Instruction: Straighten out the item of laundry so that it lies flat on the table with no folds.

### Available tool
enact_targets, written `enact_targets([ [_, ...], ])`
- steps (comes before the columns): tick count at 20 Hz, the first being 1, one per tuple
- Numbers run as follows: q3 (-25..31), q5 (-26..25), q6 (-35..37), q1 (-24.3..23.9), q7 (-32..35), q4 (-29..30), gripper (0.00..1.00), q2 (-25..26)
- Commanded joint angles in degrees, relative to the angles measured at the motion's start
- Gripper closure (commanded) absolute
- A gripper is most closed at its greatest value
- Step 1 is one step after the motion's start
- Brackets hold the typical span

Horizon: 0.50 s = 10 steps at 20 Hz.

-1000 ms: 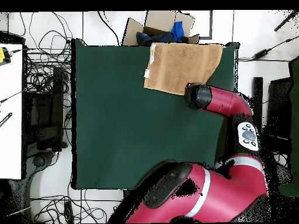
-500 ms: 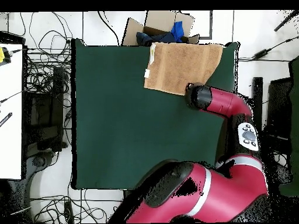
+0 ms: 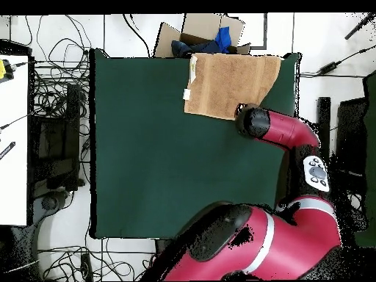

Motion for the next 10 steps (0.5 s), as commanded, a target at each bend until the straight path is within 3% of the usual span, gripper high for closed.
enact_targets([
  [1,5.67,-1.72,-3.41,-1.51,2.61,5.35,1.0,3.61],
  [10,4.68,-2.19,-3.46,-0.11,3.8,4.85,1.0,3.79],
])
